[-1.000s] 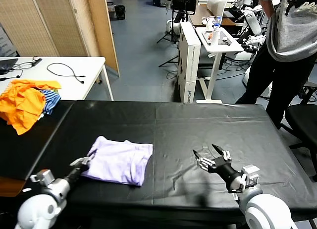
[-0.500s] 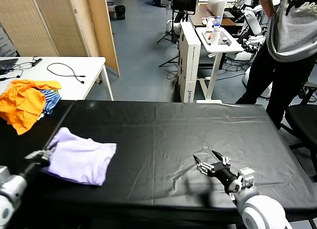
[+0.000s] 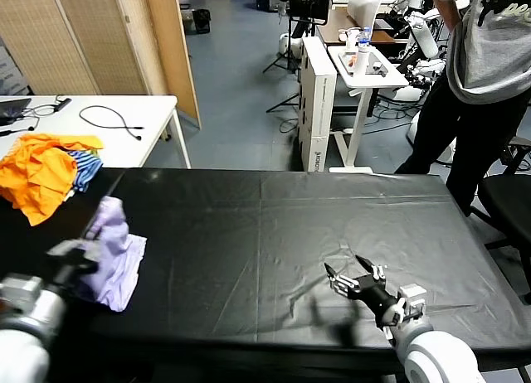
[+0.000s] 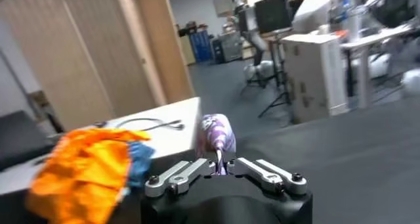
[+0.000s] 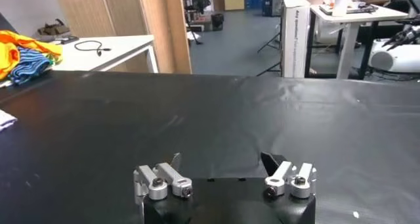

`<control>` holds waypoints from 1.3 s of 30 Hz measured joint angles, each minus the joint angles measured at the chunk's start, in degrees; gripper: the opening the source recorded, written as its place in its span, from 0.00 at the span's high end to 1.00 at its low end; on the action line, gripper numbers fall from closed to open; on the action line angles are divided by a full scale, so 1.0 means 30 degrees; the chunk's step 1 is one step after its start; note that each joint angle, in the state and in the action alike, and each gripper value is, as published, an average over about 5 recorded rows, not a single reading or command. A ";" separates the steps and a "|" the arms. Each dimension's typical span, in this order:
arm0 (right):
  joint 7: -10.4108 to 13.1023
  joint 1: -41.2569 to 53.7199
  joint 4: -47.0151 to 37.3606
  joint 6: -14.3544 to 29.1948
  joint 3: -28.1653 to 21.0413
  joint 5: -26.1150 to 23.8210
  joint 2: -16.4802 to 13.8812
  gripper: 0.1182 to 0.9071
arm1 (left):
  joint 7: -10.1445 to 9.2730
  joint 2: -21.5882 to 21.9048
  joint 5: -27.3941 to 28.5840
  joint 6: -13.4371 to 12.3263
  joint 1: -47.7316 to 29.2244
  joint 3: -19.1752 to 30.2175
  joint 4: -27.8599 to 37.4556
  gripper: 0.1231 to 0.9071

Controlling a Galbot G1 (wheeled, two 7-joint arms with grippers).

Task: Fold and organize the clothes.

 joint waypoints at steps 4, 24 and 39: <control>-0.0008 -0.0227 0.0005 -0.0002 -0.0088 -0.0183 0.0212 0.00 | -0.0375 -0.2124 0.0109 0.0145 -0.0660 0.3332 0.0252 0.92; 0.1485 0.1960 -0.0798 -0.2823 -0.1542 0.7406 0.0100 0.00 | 0.1418 -0.5354 0.3745 -0.1792 -0.2199 1.0218 0.1726 0.23; 0.2009 0.4726 -0.3157 -0.3449 -0.5617 1.0368 0.1627 0.00 | 0.0934 -0.2971 0.3248 -0.2818 -0.2672 0.7293 0.1608 0.00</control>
